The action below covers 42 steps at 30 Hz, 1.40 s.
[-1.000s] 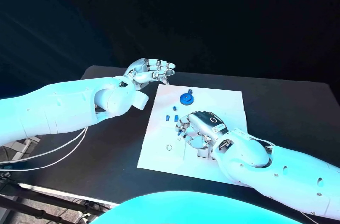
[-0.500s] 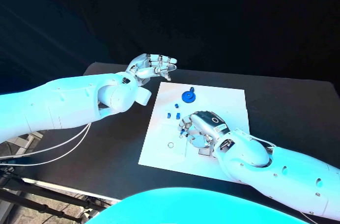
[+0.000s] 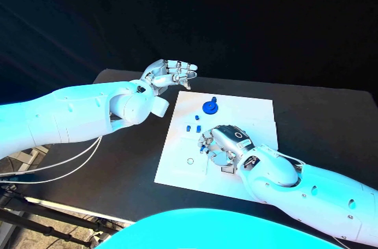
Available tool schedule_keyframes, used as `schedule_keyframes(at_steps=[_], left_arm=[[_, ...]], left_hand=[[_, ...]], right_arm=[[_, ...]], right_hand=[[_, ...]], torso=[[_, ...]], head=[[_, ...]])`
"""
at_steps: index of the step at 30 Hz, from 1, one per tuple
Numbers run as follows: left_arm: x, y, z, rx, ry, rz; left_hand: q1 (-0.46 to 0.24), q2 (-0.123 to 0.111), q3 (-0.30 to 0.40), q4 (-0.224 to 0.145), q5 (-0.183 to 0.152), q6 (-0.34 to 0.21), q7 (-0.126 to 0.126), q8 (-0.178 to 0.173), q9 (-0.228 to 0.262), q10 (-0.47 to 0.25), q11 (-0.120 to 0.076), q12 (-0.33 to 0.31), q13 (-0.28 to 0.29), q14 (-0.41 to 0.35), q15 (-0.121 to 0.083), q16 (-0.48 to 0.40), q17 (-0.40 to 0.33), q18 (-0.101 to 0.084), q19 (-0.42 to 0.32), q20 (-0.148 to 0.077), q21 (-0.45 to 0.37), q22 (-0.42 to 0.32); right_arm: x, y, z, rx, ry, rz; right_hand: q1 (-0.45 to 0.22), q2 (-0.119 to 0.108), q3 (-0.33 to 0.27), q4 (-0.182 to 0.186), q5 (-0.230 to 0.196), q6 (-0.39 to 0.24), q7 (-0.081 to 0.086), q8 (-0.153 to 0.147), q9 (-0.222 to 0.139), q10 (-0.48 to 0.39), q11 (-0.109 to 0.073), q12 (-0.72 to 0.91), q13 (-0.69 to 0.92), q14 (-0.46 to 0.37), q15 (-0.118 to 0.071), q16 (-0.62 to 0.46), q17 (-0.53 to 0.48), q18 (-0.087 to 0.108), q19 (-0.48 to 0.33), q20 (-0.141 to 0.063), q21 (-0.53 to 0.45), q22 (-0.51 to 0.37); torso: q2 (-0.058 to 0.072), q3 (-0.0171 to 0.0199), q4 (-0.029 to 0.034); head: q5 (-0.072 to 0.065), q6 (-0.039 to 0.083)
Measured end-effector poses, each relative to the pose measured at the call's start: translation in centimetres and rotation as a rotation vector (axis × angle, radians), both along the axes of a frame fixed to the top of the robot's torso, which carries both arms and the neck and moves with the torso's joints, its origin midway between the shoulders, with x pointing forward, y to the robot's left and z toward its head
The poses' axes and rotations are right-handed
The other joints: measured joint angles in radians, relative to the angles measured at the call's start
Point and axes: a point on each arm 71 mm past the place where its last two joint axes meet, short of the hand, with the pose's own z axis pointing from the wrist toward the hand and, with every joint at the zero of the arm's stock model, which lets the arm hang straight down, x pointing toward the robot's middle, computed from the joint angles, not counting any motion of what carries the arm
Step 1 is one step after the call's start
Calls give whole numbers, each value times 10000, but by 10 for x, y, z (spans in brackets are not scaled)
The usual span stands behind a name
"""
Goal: Assemble the parts on the task board
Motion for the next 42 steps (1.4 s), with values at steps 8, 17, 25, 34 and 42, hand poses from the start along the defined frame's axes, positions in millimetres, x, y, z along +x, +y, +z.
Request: schedule_keyframes(at_steps=[8,17,25,34,42], left_arm=[[0,1,0,3,10,10],[0,2,0,19,28,34],[1,3,-1,32,40,53],[1,3,-1,43,60,60],[1,4,-1,56,84,70]], left_hand=[[0,0,0,0,0,-35,35,0,-10,0,0,0,0,0,0,0,1,1,3,-3,0,-9],[0,0,0,0,0,-36,34,0,-9,-71,0,0,-9,0,0,0,1,0,5,-5,0,-8],[0,0,1,0,0,-36,34,0,-9,-70,-1,0,-9,0,0,0,2,0,5,-5,0,-8],[0,0,1,0,0,-35,34,0,-9,-70,-1,0,-9,0,0,0,2,0,6,-6,0,-7],[0,0,1,0,0,-35,34,0,-8,-70,-1,0,-8,0,0,0,2,0,6,-6,0,-7]], right_arm=[[0,-1,-2,-70,34,-7],[0,-2,-2,-116,58,-8],[0,-2,-3,-134,73,2],[-1,0,-4,-169,113,23],[-1,0,-5,-215,141,20]], right_hand=[[0,-1,-1,0,-3,-1,-1,0,-2,0,0,-11,-1,0,0,0,-1,0,0,0,0,-1],[-25,-27,-2,-1,-4,-3,-2,0,9,1,-1,-11,-3,1,1,0,42,0,0,0,0,-2],[-25,-27,-4,-2,-7,-18,-18,-2,12,2,-1,-12,-6,1,1,0,56,1,0,0,0,-3],[-52,-54,10,-20,3,-20,-20,-5,9,56,-55,-29,-8,1,1,40,71,1,0,0,0,-4],[-64,-67,18,-40,50,-22,-22,-22,7,72,-71,-51,-5,1,1,40,71,1,0,0,0,-5]], torso=[[0,-2,-4],[-2,1,-7],[-3,3,-8],[-3,3,1],[-3,-1,-8]], head=[[1,-1],[-35,-1],[-28,-1],[-37,-1],[-38,-1]])
